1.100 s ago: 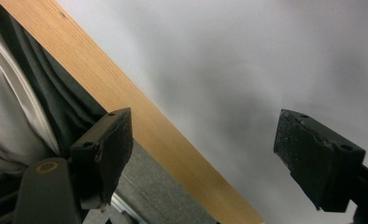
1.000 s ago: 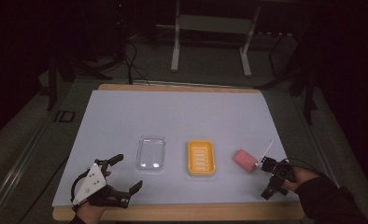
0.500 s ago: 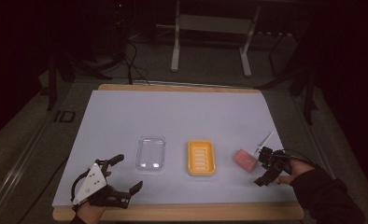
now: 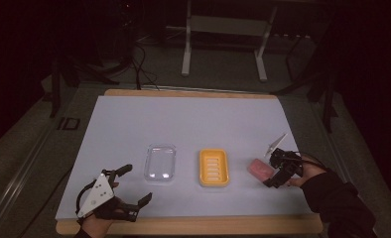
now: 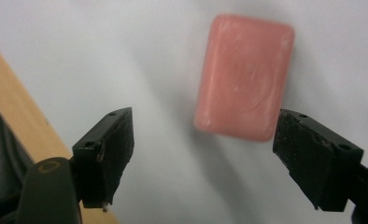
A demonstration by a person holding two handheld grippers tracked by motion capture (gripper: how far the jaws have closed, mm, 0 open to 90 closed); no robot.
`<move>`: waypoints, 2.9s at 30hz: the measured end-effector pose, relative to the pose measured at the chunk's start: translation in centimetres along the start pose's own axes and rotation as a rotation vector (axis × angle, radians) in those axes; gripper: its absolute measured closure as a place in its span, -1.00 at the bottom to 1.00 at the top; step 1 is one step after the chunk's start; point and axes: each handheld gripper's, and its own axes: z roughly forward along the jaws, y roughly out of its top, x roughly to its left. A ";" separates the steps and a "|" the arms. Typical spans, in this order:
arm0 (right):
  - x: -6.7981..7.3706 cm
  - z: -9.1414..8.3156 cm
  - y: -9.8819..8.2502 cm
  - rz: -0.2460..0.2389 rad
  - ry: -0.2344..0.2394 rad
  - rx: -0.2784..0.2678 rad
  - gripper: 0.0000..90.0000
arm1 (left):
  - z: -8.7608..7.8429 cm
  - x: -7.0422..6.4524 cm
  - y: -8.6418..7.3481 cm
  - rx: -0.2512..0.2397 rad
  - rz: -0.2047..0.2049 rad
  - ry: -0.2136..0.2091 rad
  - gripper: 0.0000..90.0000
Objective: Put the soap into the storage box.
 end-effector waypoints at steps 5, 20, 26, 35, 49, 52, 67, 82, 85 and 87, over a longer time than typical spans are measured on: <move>0.0 0.2 0.5 -0.055 -0.057 -0.058 -0.60 | 0.0 0.0 0.0 0.001 0.002 -0.001 -0.99; -1.7 3.1 1.1 0.011 -0.030 -0.074 -0.55 | 0.0 0.0 0.0 0.001 0.002 -0.003 -0.99; -2.1 4.3 1.0 0.033 -0.030 -0.047 -0.50 | 0.0 0.0 0.0 0.000 0.000 -0.003 -0.99; -2.4 5.3 1.1 0.040 -0.021 -0.022 -0.27 | 0.0 0.0 0.0 0.003 0.002 -0.004 -0.99; -1.8 5.5 2.3 0.111 -0.057 0.076 -0.18 | 0.1 -0.1 0.0 0.013 0.009 -0.007 -0.99; -1.7 5.5 2.3 0.250 -0.072 0.079 -0.18 | 0.2 -0.1 -0.1 0.016 0.010 -0.007 -0.99; -2.1 5.2 3.5 0.568 -0.123 0.160 -0.18 | 0.2 -0.3 -0.1 0.017 0.007 0.006 -0.99; -1.1 3.1 4.1 0.639 -0.135 0.149 -0.17 | 1.1 -0.4 0.1 0.037 -0.004 0.009 -0.99; -1.0 2.4 4.4 0.660 -0.133 0.132 -0.17 | 1.3 -0.4 0.1 0.038 -0.005 0.005 -0.99; -0.9 1.8 4.6 0.665 -0.143 0.120 -0.17 | 1.5 -0.4 0.2 0.037 -0.007 0.000 -0.98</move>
